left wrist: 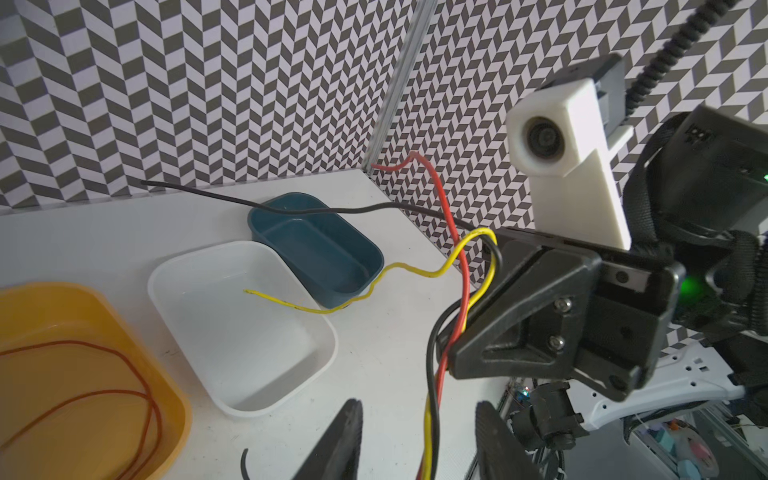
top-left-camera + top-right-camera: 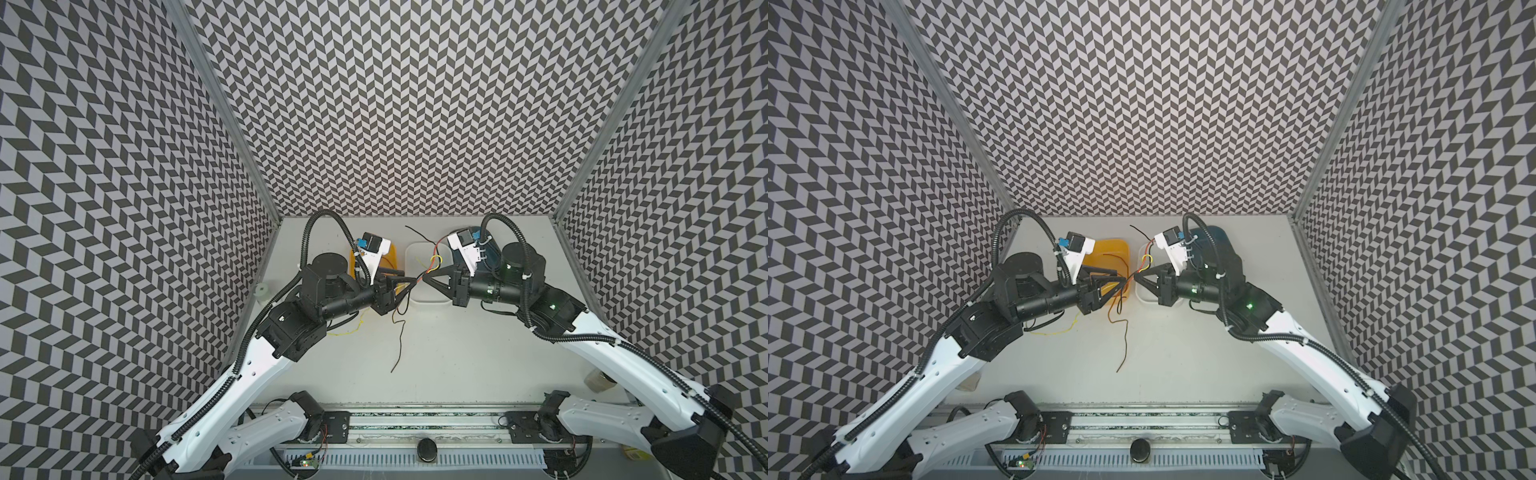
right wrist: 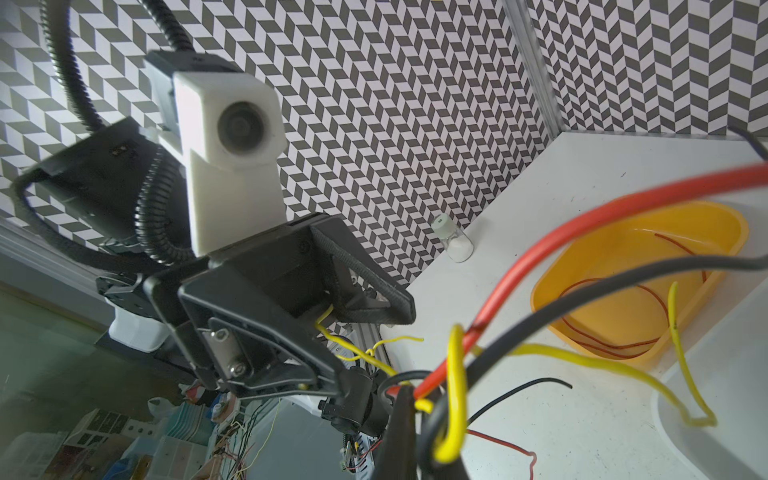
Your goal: Untangle the cables
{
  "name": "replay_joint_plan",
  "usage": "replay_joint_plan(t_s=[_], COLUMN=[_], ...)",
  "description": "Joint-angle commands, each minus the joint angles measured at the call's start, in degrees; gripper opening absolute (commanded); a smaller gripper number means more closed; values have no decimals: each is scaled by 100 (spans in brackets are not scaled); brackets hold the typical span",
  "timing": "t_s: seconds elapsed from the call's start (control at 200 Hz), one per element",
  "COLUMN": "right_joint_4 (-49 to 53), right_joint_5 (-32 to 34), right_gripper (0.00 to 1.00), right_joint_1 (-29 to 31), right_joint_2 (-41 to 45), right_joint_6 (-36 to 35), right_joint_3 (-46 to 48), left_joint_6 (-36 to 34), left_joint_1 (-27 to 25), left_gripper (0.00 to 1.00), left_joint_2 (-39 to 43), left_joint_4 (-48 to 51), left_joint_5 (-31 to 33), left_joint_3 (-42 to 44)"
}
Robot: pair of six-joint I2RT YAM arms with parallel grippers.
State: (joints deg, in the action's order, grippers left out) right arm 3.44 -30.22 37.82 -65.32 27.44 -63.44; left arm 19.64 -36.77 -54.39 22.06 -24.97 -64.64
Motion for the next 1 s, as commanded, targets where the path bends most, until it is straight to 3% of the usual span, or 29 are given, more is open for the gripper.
replay_joint_plan(t_s=[0.0,0.12,0.24,0.391,0.501,0.576,0.701,0.866,0.996], right_joint_4=[77,250,470,424,244,-92,246,-131,-421], right_joint_5=[241,419,1358,1093,1003,478,-81,-935,-1221], right_gripper=[0,0,0,0,0,0,0,0,0], right_joint_1=[-196,-220,-374,-819,-962,-998,-1000,-998,-1000], right_joint_2=[186,283,534,490,589,667,557,550,560], right_joint_6=[-236,-427,-290,88,160,45,-349,-392,-359], right_joint_3=[37,90,329,499,639,700,453,623,782], left_joint_6=[219,415,830,1006,895,689,289,426,802], left_joint_1=[83,123,301,320,324,320,324,312,311], left_gripper=[47,61,78,90,91,91,89,79,75], left_joint_2=[65,126,526,391,228,227,45,-379,-466], left_joint_4=[72,111,-298,-159,246,526,980,805,244], left_joint_5=[-327,-152,-5,-560,-630,-306,176,-360,-674], left_joint_3=[-88,-149,-49,-389,-559,-579,-696,-574,-228])
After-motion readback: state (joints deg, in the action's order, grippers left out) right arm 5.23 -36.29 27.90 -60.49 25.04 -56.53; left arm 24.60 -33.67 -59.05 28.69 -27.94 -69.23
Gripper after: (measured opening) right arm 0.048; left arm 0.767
